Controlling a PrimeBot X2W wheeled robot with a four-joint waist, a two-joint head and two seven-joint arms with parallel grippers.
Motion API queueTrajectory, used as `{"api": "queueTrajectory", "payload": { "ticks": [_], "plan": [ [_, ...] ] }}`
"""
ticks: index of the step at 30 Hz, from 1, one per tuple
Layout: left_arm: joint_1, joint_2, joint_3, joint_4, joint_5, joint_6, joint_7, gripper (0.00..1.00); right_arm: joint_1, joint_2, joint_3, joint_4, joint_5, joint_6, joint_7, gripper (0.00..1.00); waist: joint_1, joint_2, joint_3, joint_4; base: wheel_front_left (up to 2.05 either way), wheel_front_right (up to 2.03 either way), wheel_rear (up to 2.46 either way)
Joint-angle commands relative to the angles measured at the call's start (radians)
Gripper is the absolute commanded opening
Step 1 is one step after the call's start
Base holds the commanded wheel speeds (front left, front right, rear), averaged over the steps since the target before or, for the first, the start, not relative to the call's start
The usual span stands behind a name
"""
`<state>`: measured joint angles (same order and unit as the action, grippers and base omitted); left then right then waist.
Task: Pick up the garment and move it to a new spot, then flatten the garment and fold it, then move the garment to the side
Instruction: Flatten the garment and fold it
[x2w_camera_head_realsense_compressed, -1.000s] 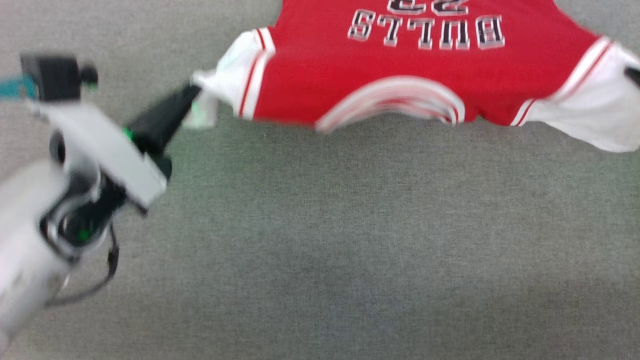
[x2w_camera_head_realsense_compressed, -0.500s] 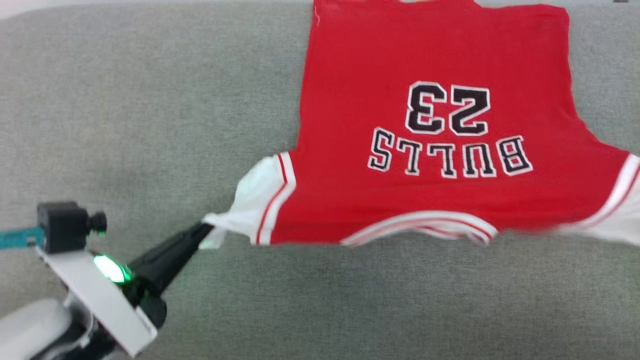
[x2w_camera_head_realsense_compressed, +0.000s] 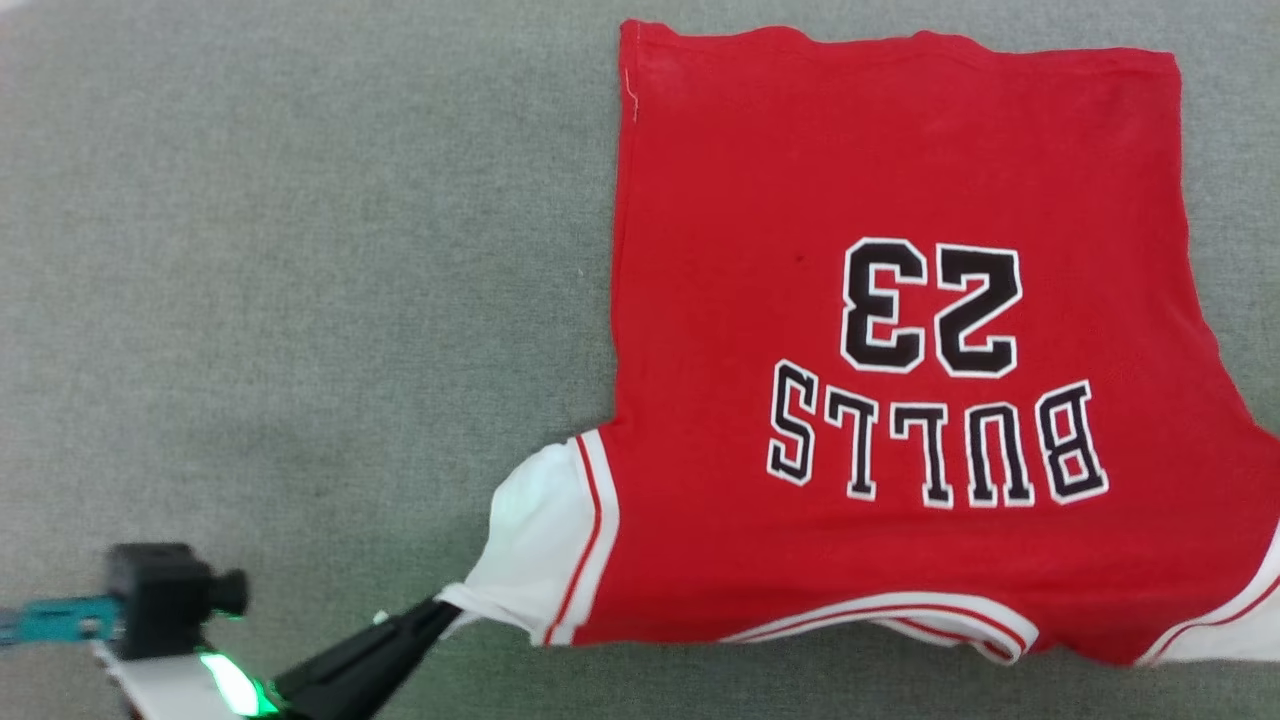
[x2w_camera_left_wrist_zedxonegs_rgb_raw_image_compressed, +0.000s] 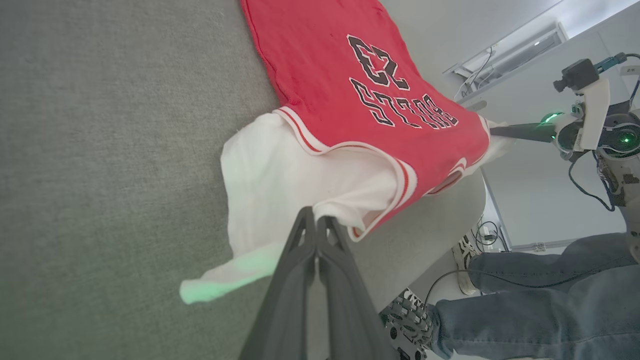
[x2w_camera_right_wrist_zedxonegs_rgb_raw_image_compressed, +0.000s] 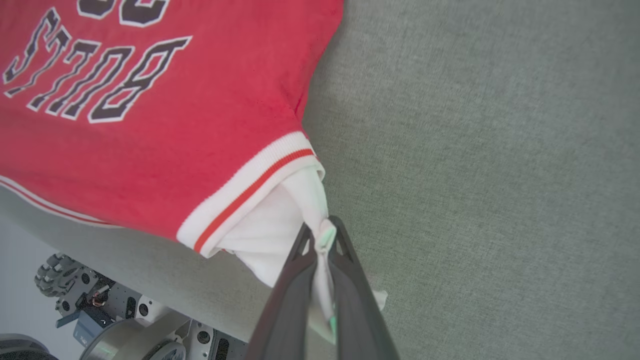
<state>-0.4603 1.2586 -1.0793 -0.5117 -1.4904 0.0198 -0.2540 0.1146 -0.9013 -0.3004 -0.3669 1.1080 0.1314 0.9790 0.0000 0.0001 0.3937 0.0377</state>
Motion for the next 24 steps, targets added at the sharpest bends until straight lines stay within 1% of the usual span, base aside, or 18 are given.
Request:
{"api": "queueTrajectory", "payload": {
  "ticks": [1, 4, 6, 8, 11, 15, 17, 19, 21, 24],
  "plan": [
    [0.006, -0.019, -0.005, 0.006, 0.006, 0.006, 0.008, 0.00, 0.009, 0.008, 0.003, -0.002, -0.019, -0.001, 0.009, 0.00, 0.0000, -0.0001, 0.005, 0.001, 0.00, 0.00, 0.00],
    [-0.025, -0.069, -0.029, 0.048, 0.042, 0.020, 0.072, 0.00, -0.009, 0.029, 0.054, 0.004, -0.058, -0.001, 0.033, 0.00, 0.0000, -0.0001, 0.014, 0.002, 0.00, 0.00, 0.00],
    [-0.044, -0.128, -0.045, 0.081, 0.045, 0.017, 0.115, 0.00, -0.032, 0.048, 0.102, 0.015, -0.081, -0.001, 0.042, 0.00, 0.0000, -0.0001, 0.018, 0.002, 0.00, 0.00, 0.00],
    [-0.064, -0.169, -0.066, 0.139, 0.073, 0.026, 0.157, 0.00, -0.060, 0.068, 0.151, 0.034, -0.106, -0.001, 0.043, 0.00, 0.0000, -0.0001, 0.023, -0.001, 0.00, 0.00, 0.00],
    [-0.078, -0.251, -0.089, 0.219, 0.069, 0.007, 0.192, 0.00, -0.100, 0.095, 0.231, 0.075, -0.141, -0.001, 0.037, 0.00, 0.0000, -0.0001, 0.026, -0.008, 0.00, 0.00, 0.00],
    [-0.094, -0.317, -0.117, 0.342, 0.105, 0.007, 0.220, 0.00, -0.153, 0.119, 0.339, 0.141, -0.194, -0.001, 0.015, 0.00, 0.0000, -0.0001, 0.031, -0.021, 0.00, 0.00, 0.00],
    [-0.092, -0.353, -0.118, 0.394, 0.094, -0.007, 0.213, 0.00, -0.173, 0.132, 0.395, 0.183, -0.221, -0.001, -0.006, 0.00, 0.0000, -0.0001, 0.033, -0.025, 0.00, 0.00, 0.00],
    [-0.093, -0.377, -0.120, 0.442, 0.092, -0.017, 0.208, 0.00, -0.197, 0.148, 0.447, 0.224, -0.243, -0.001, -0.039, 0.00, 0.0000, -0.0001, 0.034, -0.029, 0.00, 0.00, 0.00],
    [-0.094, -0.400, -0.125, 0.491, 0.095, -0.017, 0.208, 0.00, -0.222, 0.161, 0.493, 0.261, -0.265, -0.001, -0.074, 0.00, 0.0000, -0.0001, 0.036, -0.034, 0.00, 0.00, 0.00],
    [-0.099, -0.432, -0.133, 0.549, 0.107, -0.025, 0.210, 0.00, -0.256, 0.174, 0.548, 0.315, -0.287, -0.002, -0.124, 0.00, 0.0000, -0.0001, 0.037, -0.038, 0.00, 0.00, 0.00]
  ]
}}
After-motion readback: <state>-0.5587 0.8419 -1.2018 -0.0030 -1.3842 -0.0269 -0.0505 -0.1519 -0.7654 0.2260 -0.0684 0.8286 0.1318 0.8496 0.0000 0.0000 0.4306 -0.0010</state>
